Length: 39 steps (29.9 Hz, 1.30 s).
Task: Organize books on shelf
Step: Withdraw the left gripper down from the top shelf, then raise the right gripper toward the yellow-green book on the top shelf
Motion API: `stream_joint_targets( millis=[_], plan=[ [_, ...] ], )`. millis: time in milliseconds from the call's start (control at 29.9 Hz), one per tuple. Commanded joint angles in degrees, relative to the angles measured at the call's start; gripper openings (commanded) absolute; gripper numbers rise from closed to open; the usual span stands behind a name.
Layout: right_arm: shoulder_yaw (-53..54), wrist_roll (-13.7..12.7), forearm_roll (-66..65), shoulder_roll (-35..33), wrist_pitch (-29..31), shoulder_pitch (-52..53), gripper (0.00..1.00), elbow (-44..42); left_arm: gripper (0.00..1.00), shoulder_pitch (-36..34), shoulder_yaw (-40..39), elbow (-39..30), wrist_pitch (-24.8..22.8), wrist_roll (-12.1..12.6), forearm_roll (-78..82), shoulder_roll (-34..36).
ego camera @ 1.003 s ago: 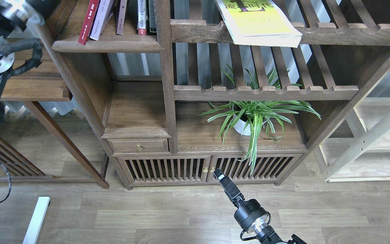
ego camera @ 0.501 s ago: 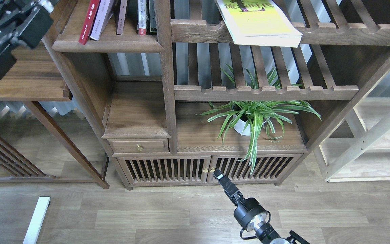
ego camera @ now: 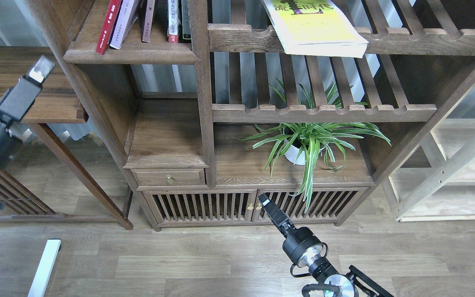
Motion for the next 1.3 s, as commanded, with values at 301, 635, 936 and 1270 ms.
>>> stream_joint_targets(
  millis=[301,635,936,1270],
  plan=[
    [7.0,-0.1,7.6,0.0,-10.3,4.3,0.99,10.9,0.72,4.5,7.1,13.7,0.0,0.4,-6.7,-8.9],
    [8.4,0.4,7.7,0.0,-11.2,4.8,0.99,17.2,0.76,4.2,10.0,21.0,0.0,0.1,-6.7,-9.2],
    [9.7,0.2,7.8,0.0,-7.4,10.6,0.99,18.7,0.81,3.0,10.0,27.1,0.0,0.1,-6.7,-9.2],
    [12.0,-0.1,7.9,0.0,-9.5,20.3,0.99,18.7,0.82,1.3,11.3,27.2,0.0,0.3,-6.7,-8.8]
  ],
)
